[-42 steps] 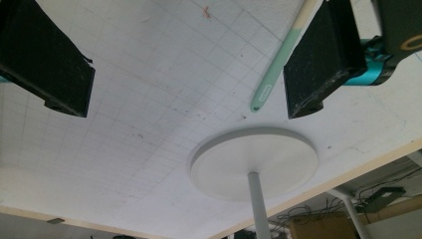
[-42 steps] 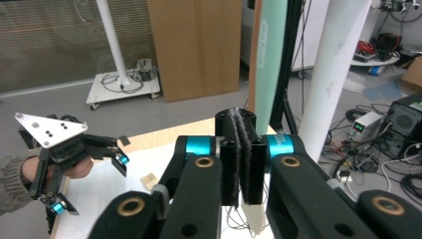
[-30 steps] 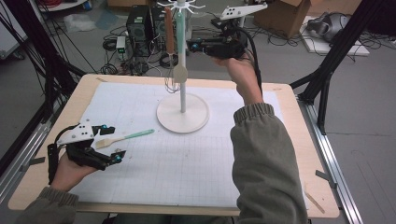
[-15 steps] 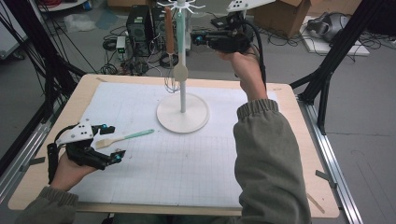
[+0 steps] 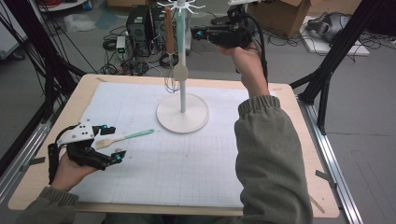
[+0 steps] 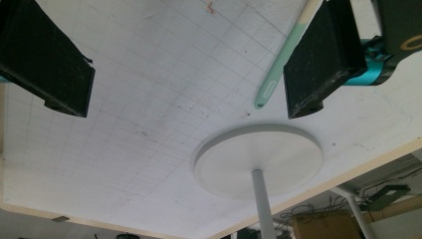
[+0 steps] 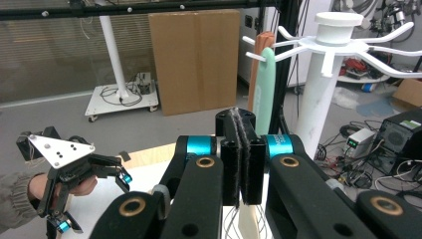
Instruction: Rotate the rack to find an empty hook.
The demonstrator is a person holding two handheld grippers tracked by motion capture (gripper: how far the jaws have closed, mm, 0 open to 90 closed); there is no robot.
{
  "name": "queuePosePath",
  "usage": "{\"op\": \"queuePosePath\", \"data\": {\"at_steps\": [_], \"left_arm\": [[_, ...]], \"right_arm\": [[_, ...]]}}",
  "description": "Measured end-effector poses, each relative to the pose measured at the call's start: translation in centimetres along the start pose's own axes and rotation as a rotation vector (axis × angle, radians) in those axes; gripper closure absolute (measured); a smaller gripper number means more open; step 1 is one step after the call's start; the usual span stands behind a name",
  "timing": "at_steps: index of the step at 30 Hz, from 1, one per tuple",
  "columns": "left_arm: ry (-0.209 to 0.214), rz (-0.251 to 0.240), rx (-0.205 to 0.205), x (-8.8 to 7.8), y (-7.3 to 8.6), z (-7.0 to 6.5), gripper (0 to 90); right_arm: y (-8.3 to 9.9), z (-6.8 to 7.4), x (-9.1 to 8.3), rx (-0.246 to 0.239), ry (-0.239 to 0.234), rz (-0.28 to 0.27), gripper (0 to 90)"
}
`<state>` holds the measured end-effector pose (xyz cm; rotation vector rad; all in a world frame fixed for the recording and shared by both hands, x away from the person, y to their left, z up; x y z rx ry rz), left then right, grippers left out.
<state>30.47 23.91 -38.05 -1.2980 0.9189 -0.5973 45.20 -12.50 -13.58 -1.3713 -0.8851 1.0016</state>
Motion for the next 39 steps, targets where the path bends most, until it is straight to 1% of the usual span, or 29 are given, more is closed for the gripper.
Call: {"op": "queuePosePath", "data": {"at_steps": [9, 14, 17, 20, 27, 32, 34, 39], "left_arm": [[0.000, 0.005, 0.000, 0.1, 0.1, 0.0, 6.3], [0.003, 0.004, -0.002, 0.1, 0.2, 0.1, 6.3], [0.005, 0.005, -0.005, 0.2, 0.3, 0.1, 6.3], [0.007, 0.006, -0.004, 0.2, 0.3, 0.1, 6.4], [0.009, 0.005, -0.004, 0.2, 0.3, 0.1, 6.3], [0.015, 0.006, -0.007, 0.2, 0.4, 0.0, 6.3], [0.010, 0.006, -0.006, 0.1, 0.4, 0.1, 6.4], [0.009, 0.003, -0.006, 0.0, 0.4, 0.1, 6.4]], "right_arm": [[-0.4, -0.6, -0.2, 0.001, 0.008, -0.001, 89.3], [-0.7, -1.2, -0.4, 0.001, 0.023, -0.004, 89.2], [-1.1, -1.6, -0.7, -0.001, 0.035, -0.016, 89.3], [-1.3, -2.3, -0.9, 0.005, 0.051, -0.020, 89.3], [-1.4, -3.3, -0.7, 0.008, 0.069, -0.023, 89.2], [-1.8, -3.5, -0.4, 0.008, 0.069, -0.029, 89.3], [-1.9, -3.6, -0.3, 0.005, 0.070, -0.029, 89.3], [-1.8, -3.4, 0.1, 0.004, 0.065, -0.019, 89.3]]}}
Point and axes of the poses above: each handheld gripper's, and its own axes: x roughly forward along the jaws, y roughly out of its underside, z roughly to its left, the point moved 3 cm from there along x, roughly forward along the jaws, and after that the axes turned 10 degrees about -z, right-handed, at the moved point
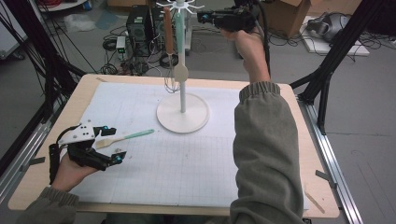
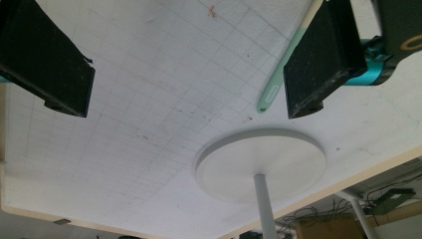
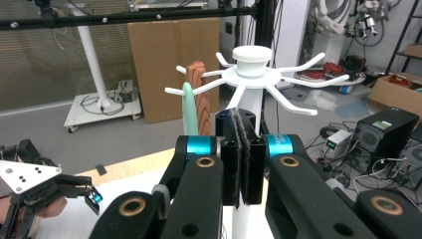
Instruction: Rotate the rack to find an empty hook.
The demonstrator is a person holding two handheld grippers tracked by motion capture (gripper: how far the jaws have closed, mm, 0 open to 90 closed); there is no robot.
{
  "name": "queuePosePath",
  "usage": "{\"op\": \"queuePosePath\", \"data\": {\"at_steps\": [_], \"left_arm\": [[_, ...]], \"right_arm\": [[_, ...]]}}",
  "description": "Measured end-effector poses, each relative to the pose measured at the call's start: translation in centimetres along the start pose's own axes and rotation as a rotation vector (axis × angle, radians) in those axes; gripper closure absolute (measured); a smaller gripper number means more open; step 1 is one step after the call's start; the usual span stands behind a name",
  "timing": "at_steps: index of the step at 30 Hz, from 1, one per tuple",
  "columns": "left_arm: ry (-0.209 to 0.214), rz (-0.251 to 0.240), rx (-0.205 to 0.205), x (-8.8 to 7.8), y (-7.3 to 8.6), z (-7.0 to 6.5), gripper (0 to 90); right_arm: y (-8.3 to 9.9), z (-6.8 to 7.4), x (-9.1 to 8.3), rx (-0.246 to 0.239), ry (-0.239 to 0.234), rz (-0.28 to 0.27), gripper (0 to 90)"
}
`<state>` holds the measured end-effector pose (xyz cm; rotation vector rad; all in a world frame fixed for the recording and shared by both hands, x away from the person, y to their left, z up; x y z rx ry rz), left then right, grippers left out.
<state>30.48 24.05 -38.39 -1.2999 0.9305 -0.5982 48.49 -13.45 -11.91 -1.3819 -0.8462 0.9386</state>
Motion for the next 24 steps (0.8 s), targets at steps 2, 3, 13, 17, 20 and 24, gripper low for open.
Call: {"op": "queuePosePath", "data": {"at_steps": [2, 3, 13, 17, 20, 24], "left_arm": [[0.000, 0.002, 0.003, -0.1, 0.0, 0.0, 6.4], [0.001, 0.000, 0.002, -0.1, 0.0, 0.0, 6.4], [-0.007, 0.000, 0.004, -0.2, -0.1, -0.1, 6.4], [-0.007, -0.006, 0.003, -0.3, -0.2, -0.1, 6.4], [-0.005, -0.006, 0.005, -0.3, -0.2, -0.1, 6.4], [-0.003, -0.004, 0.006, -0.3, -0.2, -0.1, 6.4]], "right_arm": [[-0.1, 0.2, 0.2, -0.007, -0.003, 0.003, 89.3], [-0.1, 0.4, 0.3, -0.005, -0.007, 0.004, 89.2], [-0.1, 1.8, 1.7, -0.030, -0.026, 0.026, 89.3], [-0.1, 2.2, 1.9, -0.038, -0.019, 0.027, 89.3], [-0.1, 2.5, 1.9, -0.042, -0.007, 0.026, 89.2], [-0.2, 2.7, 2.1, -0.043, 0.001, 0.017, 89.2]]}}
Point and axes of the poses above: each handheld gripper's, and its own axes: x roughly forward along the jaws, y roughly out of its underside, z roughly to its left, the point moved 3 cm from there along x, roughly forward along the jaws, and after that the axes turned 10 degrees about -z, right-handed, at the moved point
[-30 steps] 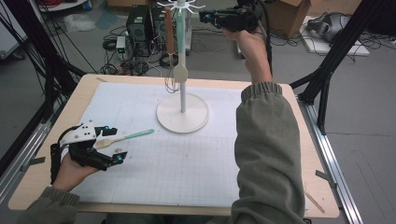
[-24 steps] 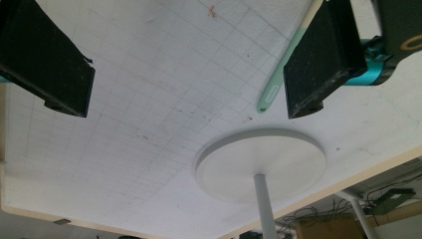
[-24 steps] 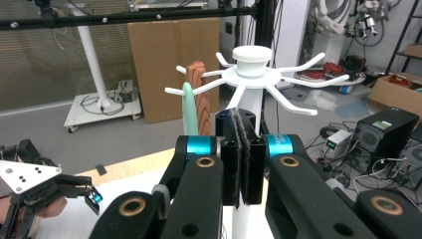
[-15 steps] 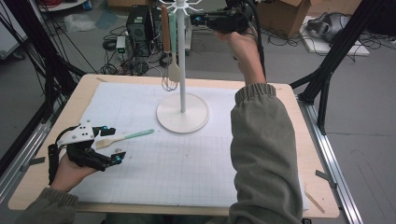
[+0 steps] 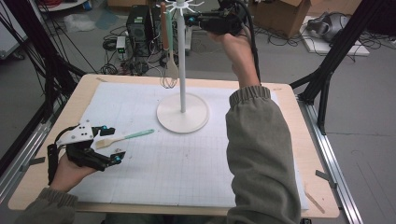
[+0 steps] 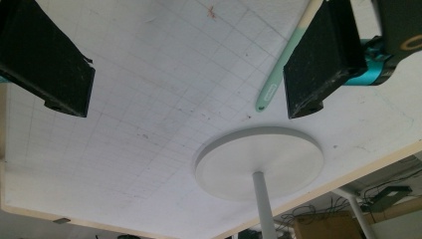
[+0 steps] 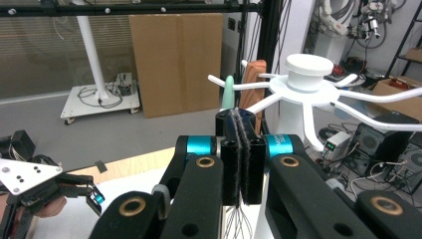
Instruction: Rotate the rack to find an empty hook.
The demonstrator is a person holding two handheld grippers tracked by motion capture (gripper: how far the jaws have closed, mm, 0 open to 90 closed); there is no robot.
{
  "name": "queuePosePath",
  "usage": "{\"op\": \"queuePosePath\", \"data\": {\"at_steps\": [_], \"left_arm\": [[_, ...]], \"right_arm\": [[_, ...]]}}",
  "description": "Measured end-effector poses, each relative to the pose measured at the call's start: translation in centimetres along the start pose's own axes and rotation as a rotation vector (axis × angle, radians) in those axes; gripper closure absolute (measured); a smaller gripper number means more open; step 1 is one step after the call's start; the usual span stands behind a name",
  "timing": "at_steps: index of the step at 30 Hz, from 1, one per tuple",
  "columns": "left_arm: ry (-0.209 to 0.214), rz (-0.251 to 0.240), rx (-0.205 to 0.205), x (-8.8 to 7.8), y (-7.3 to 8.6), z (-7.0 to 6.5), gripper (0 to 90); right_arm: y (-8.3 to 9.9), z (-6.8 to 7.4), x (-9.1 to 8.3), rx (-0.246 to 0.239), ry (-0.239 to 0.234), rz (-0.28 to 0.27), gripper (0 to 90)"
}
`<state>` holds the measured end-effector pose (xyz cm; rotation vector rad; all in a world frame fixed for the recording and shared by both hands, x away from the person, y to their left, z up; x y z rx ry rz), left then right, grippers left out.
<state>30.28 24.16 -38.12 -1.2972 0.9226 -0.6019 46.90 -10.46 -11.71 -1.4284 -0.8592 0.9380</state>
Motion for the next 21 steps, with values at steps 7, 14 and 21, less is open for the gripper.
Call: {"op": "queuePosePath", "data": {"at_steps": [7, 14, 21], "left_arm": [[-0.004, -0.002, 0.001, -0.1, -0.1, 0.0, 6.4], [-0.010, -0.005, 0.000, -0.2, -0.1, 0.1, 6.4], [-0.006, -0.008, -0.001, -0.3, -0.1, 0.2, 6.3]], "right_arm": [[0.0, 0.3, 0.1, -0.010, -0.005, -0.001, 89.2], [0.8, 0.7, -0.7, -0.001, -0.019, -0.014, 87.9], [1.2, 1.4, -1.8, 0.014, -0.030, -0.026, 80.3]]}}
Point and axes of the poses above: each handheld gripper's, and its own axes: x roughly forward along the jaws, y roughly out of its underside, z roughly to its left, the point moved 3 cm from there along x, roughly forward along the jaws, and after that the axes turned 10 degrees about -z, right-handed, at the moved point
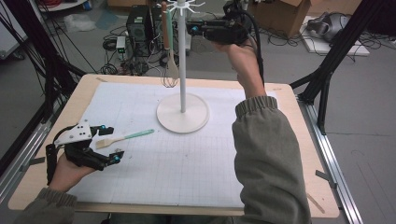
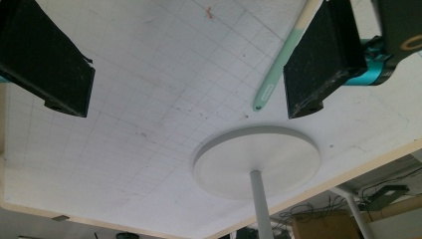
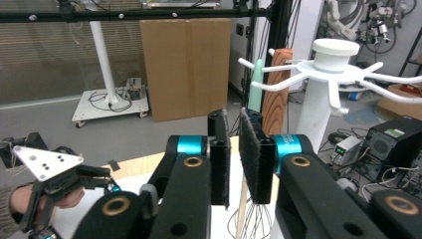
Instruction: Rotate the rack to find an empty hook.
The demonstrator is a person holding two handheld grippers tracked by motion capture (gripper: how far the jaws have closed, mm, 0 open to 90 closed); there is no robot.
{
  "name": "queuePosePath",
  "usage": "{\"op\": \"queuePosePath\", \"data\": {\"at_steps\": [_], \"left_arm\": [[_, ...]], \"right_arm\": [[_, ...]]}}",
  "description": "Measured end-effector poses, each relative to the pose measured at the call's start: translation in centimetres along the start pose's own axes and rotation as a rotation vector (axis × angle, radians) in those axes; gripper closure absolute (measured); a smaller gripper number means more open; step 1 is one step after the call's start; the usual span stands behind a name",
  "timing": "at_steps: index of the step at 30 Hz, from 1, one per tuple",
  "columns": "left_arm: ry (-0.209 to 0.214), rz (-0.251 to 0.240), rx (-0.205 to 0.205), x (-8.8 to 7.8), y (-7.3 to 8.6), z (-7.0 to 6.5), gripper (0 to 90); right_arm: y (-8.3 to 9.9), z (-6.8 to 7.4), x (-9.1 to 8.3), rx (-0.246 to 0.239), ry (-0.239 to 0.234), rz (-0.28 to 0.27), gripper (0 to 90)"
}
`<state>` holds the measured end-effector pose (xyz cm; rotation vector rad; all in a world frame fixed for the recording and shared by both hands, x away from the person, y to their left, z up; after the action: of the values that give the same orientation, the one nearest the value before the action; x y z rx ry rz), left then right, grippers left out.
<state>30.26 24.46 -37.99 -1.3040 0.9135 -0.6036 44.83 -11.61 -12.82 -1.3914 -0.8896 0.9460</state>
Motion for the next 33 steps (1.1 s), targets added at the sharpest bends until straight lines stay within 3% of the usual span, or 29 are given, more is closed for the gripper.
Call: {"op": "queuePosePath", "data": {"at_steps": [14, 21, 27, 33], "left_arm": [[-0.006, 0.000, -0.003, 0.0, 0.0, 0.0, 6.4], [0.003, 0.005, -0.002, 0.3, -0.1, 0.0, 6.4], [0.006, 0.005, -0.004, 0.5, 0.0, -0.1, 6.3], [0.005, 0.009, 0.003, 0.5, -0.1, -0.1, 6.4]], "right_arm": [[2.2, 1.2, -1.7, 0.049, 0.025, -0.013, 62.2], [4.1, 2.1, -2.0, 0.066, 0.016, 0.011, 52.5], [5.6, 2.8, -2.3, 0.068, 0.009, 0.028, 47.5], [7.2, 3.4, -2.5, 0.095, -0.001, 0.012, 44.9]]}}
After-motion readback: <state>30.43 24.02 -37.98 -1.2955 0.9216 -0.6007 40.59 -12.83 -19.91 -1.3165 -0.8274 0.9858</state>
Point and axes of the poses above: each handheld gripper's, and its own axes: x roughly forward along the jaws, y roughly out of its underside, z roughly to its left, the point moved 3 cm from there along x, roughly forward along the jaws, and after that the axes turned 10 degrees about -z, right-handed, at the moved point
